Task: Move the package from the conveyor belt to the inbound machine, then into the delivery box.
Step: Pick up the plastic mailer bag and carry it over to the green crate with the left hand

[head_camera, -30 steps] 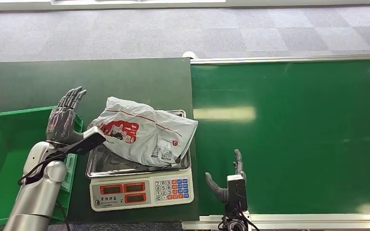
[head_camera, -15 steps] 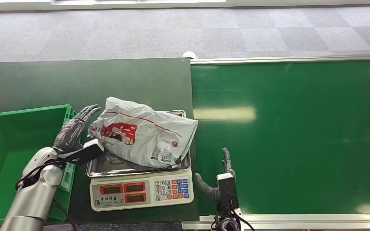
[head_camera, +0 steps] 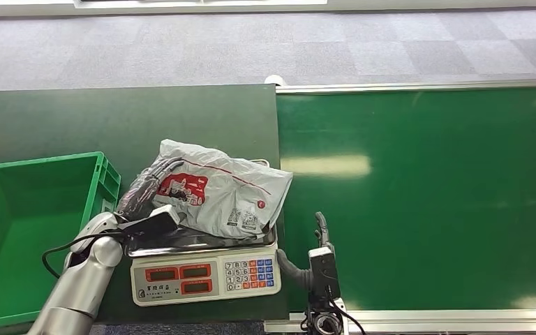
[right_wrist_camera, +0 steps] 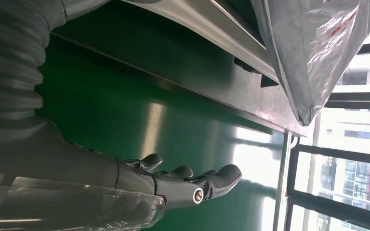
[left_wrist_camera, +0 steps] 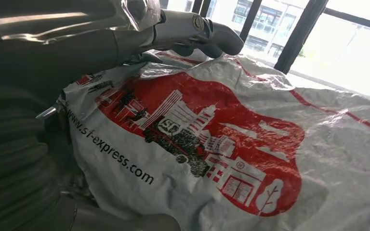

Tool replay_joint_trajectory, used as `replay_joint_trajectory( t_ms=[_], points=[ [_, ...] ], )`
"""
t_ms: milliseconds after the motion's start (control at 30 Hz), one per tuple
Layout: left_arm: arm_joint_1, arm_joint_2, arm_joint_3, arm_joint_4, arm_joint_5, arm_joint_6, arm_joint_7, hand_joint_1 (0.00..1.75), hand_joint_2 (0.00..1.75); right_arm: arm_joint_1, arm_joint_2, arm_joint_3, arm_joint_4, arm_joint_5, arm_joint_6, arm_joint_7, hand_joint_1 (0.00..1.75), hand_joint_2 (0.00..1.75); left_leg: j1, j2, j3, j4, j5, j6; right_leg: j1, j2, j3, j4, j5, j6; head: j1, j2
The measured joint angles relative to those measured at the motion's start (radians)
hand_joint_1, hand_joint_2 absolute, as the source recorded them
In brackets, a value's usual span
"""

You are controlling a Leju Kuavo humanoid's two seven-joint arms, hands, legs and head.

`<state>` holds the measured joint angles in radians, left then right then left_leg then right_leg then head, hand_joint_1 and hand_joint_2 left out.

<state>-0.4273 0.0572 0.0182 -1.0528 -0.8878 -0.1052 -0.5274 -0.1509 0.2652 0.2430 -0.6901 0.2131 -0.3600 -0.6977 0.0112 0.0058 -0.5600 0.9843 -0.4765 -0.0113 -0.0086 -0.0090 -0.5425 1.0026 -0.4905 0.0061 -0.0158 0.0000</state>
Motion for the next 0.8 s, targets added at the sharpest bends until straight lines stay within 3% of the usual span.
replay_joint_trajectory(
  t_ms=[100,167,333,667,800],
  points=[
    [-0.007,-0.014,-0.001,0.010,0.026,0.008,-0.012,1.54,1.75,0.000,0.001,0.000,0.004,-0.002,-0.002,0.000,0.00,1.75,0.000,0.000,0.000,0.000,0.000,0.000,0.000,0.000,0.000,0.000,0.000,0.000,0.000,0.000],
    [-0.009,-0.023,-0.001,0.015,0.042,0.025,-0.017,1.71,1.75,0.000,0.001,0.000,0.005,-0.003,-0.002,0.000,0.00,1.75,0.000,0.000,0.000,0.000,0.000,0.000,0.001,0.000,-0.001,0.000,0.000,0.000,0.000,0.000],
    [-0.007,-0.036,0.001,0.013,0.087,0.093,-0.017,1.75,1.75,-0.001,0.001,-0.001,0.007,-0.003,-0.002,0.000,0.00,1.75,0.000,0.000,-0.001,0.000,0.000,0.000,0.001,0.000,-0.001,0.000,0.000,0.000,0.000,0.000],
    [0.009,-0.047,0.017,-0.037,0.134,0.140,0.020,1.75,1.75,0.000,0.001,-0.007,0.007,-0.003,0.000,0.000,0.00,1.75,0.000,0.000,-0.001,0.000,0.000,0.000,0.001,0.000,-0.001,0.000,0.000,0.000,0.000,0.000],
    [0.016,-0.056,0.032,-0.065,0.176,0.185,-0.004,1.75,1.75,0.001,0.001,-0.008,0.007,-0.003,0.000,0.000,0.00,1.75,0.000,0.000,-0.001,0.000,0.000,0.000,0.001,0.000,-0.001,0.000,0.000,0.000,0.000,0.000]
  ],
)
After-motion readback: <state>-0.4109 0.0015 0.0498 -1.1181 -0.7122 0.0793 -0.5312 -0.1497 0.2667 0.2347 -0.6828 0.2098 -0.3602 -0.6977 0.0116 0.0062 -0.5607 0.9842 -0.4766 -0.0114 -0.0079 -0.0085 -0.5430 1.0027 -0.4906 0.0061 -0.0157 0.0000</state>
